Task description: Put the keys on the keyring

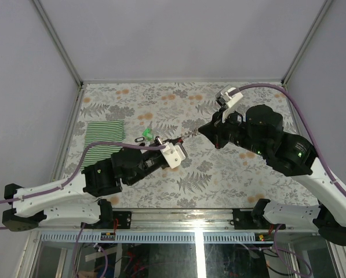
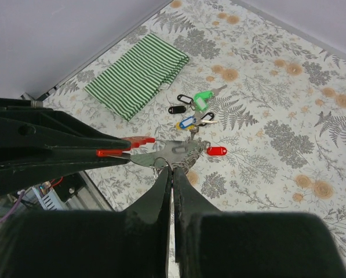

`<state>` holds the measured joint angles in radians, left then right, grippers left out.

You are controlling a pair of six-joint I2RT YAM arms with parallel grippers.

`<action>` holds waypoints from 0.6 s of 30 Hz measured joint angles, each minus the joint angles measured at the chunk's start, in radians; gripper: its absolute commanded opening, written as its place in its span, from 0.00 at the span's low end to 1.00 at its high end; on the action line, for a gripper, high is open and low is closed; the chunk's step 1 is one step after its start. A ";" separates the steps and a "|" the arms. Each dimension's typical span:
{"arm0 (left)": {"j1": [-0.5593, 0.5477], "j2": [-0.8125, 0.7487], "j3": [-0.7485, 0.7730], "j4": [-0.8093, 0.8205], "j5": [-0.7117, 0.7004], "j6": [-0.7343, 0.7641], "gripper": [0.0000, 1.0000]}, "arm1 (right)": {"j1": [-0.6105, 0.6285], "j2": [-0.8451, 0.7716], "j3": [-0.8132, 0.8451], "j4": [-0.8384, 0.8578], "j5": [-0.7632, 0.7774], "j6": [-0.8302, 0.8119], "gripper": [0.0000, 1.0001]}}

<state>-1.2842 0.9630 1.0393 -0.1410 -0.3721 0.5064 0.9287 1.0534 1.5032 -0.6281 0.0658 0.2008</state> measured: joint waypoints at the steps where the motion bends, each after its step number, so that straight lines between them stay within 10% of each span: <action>1: 0.000 -0.003 0.008 -0.020 0.010 0.010 0.00 | 0.000 0.000 0.000 -0.003 -0.009 -0.001 0.00; 18: 0.000 0.005 0.084 -0.178 0.039 0.096 0.00 | 0.002 0.000 0.000 -0.013 -0.084 0.064 0.00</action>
<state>-1.2842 0.9676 1.1229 -0.3187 -0.3328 0.6025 0.9302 1.0531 1.5032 -0.6415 -0.0181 0.2649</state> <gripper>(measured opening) 0.088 0.010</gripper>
